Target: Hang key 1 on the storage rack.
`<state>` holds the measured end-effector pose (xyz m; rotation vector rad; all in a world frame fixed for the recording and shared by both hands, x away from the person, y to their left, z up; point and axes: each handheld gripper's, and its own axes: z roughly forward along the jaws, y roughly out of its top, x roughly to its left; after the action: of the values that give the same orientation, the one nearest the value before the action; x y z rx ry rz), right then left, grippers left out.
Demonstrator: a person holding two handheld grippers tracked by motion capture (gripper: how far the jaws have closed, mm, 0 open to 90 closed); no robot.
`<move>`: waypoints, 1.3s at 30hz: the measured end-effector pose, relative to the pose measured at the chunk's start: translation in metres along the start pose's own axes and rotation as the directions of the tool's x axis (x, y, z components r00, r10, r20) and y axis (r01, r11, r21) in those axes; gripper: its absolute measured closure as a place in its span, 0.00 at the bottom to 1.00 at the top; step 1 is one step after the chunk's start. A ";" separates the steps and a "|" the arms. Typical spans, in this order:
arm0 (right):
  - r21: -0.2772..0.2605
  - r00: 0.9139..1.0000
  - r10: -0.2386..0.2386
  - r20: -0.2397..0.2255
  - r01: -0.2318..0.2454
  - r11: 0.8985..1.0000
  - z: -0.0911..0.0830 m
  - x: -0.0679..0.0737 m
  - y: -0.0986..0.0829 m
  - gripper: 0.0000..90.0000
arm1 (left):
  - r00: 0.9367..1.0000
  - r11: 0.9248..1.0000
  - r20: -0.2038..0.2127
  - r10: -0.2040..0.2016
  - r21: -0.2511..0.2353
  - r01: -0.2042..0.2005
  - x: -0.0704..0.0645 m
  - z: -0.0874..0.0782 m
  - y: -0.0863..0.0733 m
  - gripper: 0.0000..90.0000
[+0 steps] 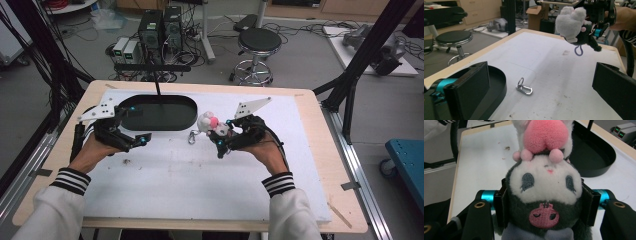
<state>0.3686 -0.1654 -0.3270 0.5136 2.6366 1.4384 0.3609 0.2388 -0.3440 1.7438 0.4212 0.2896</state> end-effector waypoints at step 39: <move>-0.040 0.971 -0.168 -0.169 0.164 0.986 0.035 0.010 0.035 0.44 | 0.955 0.990 0.285 0.084 0.081 -0.111 -0.022 0.076 0.047 0.02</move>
<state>0.3760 -0.1170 -0.3162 0.1667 2.7095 1.5249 0.3780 0.1536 -0.3130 1.8707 0.1440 0.0889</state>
